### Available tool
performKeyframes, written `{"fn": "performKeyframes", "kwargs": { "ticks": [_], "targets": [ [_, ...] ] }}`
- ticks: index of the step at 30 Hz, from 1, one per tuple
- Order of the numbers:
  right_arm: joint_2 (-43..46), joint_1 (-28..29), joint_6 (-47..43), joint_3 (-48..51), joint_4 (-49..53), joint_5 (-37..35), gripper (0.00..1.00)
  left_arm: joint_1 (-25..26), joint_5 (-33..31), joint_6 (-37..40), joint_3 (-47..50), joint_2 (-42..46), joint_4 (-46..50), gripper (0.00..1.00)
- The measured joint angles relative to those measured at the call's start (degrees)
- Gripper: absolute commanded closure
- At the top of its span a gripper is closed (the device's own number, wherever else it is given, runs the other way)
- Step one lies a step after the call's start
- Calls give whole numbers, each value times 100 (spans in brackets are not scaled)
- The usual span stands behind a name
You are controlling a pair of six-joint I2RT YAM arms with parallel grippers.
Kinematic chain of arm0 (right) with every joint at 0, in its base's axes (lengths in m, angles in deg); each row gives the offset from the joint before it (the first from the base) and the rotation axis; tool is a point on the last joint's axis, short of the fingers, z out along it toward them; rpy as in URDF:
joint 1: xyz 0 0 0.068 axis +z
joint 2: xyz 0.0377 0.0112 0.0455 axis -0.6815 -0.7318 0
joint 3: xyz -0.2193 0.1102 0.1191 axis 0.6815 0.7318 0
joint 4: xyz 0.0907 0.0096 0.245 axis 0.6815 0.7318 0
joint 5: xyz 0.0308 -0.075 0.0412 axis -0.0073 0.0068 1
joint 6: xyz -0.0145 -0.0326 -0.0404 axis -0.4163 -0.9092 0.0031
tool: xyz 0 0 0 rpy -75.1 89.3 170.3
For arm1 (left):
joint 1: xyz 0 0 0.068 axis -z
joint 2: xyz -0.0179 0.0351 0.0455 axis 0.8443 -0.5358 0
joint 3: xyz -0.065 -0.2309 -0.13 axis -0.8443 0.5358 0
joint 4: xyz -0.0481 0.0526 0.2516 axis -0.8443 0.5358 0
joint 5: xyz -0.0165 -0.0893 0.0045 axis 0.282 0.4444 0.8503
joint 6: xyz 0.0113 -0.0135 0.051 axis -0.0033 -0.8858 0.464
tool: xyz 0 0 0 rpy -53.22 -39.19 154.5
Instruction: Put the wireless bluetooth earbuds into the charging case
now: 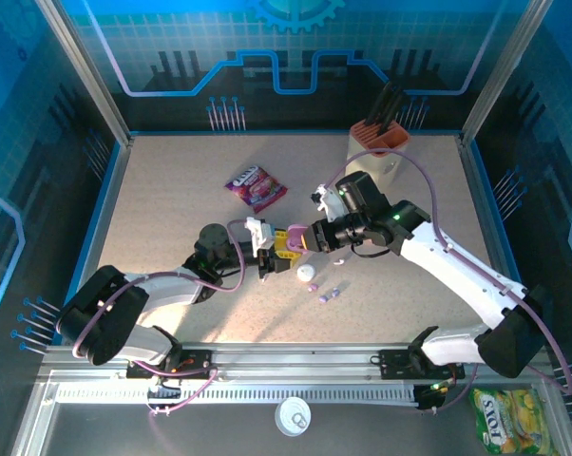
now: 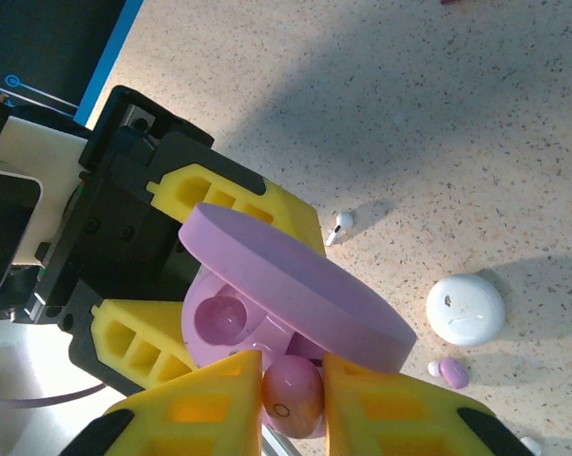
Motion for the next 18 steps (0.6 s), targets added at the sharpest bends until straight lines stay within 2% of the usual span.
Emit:
{"fn": "performKeyframes", "kwargs": {
  "ticks": [13,18],
  "targets": [
    [70,63,-131,0,70,-278,53,0,-7,-74,0,-96,-199,62],
    [748,63,-81,186,-61,-284,48,-46,-98,-131,20,-103,-275,62]
  ]
}}
